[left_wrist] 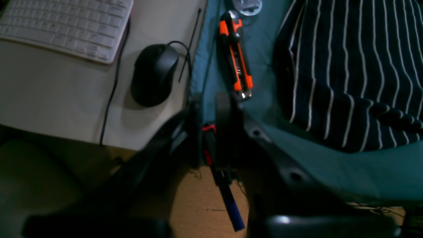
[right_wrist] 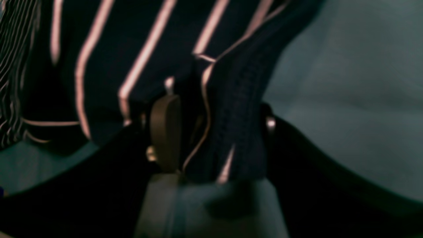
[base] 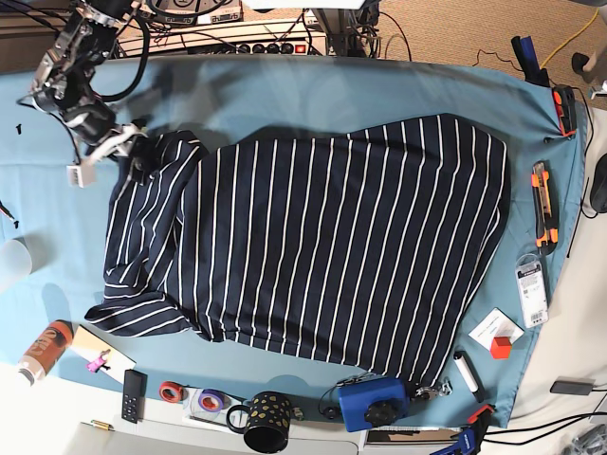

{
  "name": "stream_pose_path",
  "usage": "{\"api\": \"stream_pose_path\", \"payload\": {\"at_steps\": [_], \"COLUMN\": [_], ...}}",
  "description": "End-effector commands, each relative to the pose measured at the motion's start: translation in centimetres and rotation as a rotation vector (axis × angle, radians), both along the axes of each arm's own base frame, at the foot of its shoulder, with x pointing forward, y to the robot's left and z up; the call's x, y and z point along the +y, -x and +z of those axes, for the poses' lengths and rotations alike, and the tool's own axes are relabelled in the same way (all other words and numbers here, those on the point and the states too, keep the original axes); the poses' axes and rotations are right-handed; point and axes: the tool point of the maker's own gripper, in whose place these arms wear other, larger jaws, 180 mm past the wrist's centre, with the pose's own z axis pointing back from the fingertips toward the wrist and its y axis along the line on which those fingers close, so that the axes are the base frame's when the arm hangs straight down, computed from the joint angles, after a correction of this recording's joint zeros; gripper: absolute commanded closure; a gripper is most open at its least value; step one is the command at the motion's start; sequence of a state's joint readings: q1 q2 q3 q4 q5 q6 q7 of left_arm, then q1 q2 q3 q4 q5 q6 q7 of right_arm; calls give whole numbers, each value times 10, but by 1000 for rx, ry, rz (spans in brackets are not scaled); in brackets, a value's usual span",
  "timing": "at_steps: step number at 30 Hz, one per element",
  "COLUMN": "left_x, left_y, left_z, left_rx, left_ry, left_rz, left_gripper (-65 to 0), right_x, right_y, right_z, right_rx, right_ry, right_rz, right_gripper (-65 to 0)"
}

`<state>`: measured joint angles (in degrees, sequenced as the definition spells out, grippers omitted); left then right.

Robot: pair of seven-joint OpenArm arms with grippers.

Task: Layout the t-shirt on the table in an organized manner, then fold the t-shirt properly
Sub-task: 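Grasp the shirt corner near the right gripper and pull it outward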

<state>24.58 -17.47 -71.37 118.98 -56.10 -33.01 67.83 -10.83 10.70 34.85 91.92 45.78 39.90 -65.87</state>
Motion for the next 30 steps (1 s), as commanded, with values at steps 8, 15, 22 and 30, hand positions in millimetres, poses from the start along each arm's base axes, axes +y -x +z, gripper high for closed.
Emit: {"api": "stream_pose_path", "payload": {"at_steps": [8,15,22,30], "left_x": [0,0,0,0], "left_y": [-5,-5,-6,-6], "left_z": [14,14,15,15], "left_rx": [-44,-46,-55,-56], "left_ry": [-23,-23,-21,-19], "left_rz": [-17,-18,-19,-21], "left_gripper": [-60,-60,-60,-60], "right_x": [-4,-64,-95,-61], "right_y": [-43,-98,-148,-235], "right_z": [53,168,216,187], "right_rx": [-207,-570,-670,-634], "right_ry": [-46,-31,185,133], "right_rz": [-6,-148,-181,-101], "right_gripper": [0,0,0,0]}}
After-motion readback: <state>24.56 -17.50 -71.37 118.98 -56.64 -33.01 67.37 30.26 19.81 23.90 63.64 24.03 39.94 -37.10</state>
